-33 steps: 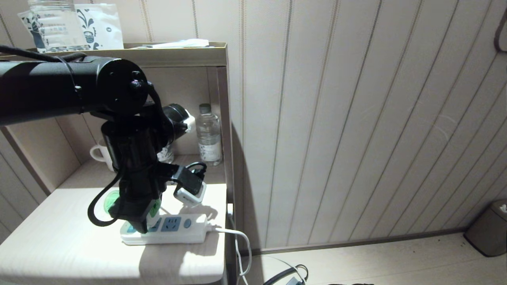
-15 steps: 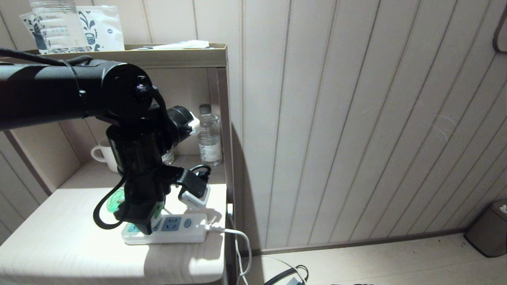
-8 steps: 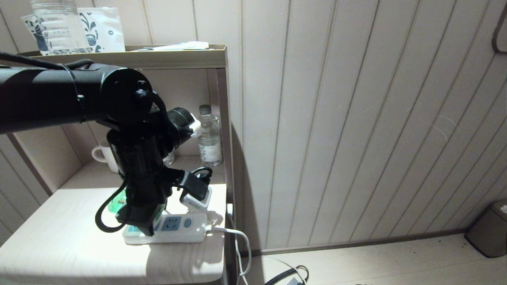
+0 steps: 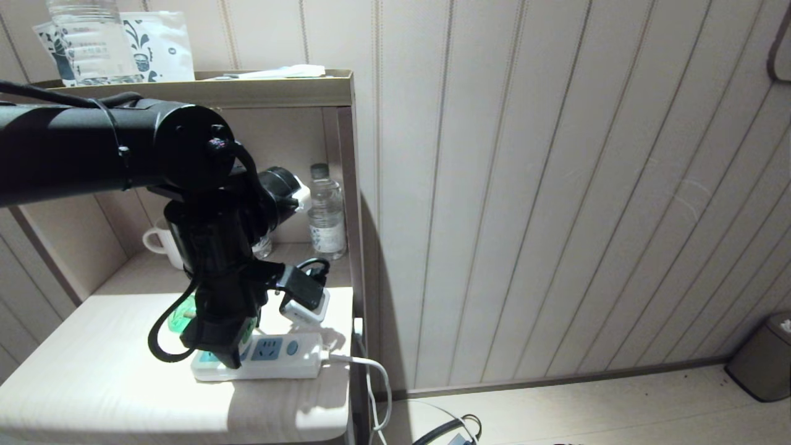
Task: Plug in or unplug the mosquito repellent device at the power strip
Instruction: Insert the plug into the socket
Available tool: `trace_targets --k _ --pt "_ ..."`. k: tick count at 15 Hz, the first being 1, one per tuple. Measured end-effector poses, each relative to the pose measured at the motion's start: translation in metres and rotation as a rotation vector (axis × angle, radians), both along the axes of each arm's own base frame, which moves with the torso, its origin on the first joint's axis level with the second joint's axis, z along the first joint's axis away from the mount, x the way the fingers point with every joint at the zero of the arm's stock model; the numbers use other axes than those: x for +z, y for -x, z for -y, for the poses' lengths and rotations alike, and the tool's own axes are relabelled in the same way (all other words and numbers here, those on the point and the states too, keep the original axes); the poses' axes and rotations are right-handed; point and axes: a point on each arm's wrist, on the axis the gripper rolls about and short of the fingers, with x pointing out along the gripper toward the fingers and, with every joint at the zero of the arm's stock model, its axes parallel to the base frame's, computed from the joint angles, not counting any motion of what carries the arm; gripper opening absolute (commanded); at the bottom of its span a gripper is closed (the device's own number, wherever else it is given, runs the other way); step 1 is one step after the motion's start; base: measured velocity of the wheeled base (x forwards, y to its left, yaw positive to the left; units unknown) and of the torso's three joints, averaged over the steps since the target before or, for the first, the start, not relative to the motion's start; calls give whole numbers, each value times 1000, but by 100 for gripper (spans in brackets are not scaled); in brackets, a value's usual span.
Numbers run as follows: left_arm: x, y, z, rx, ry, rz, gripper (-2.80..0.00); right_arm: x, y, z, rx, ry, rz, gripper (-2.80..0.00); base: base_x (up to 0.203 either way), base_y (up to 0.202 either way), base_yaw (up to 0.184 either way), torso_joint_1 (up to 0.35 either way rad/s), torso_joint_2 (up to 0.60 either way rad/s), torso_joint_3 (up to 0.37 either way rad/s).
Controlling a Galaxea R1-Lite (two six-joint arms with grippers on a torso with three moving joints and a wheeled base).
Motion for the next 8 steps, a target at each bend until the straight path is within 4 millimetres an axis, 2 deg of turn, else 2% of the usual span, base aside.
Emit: trace_targets --k 8 --pt "17 -1 -9 46 49 98 -280 0 0 0 0 0 0 -280 0 0 0 0 0 0"
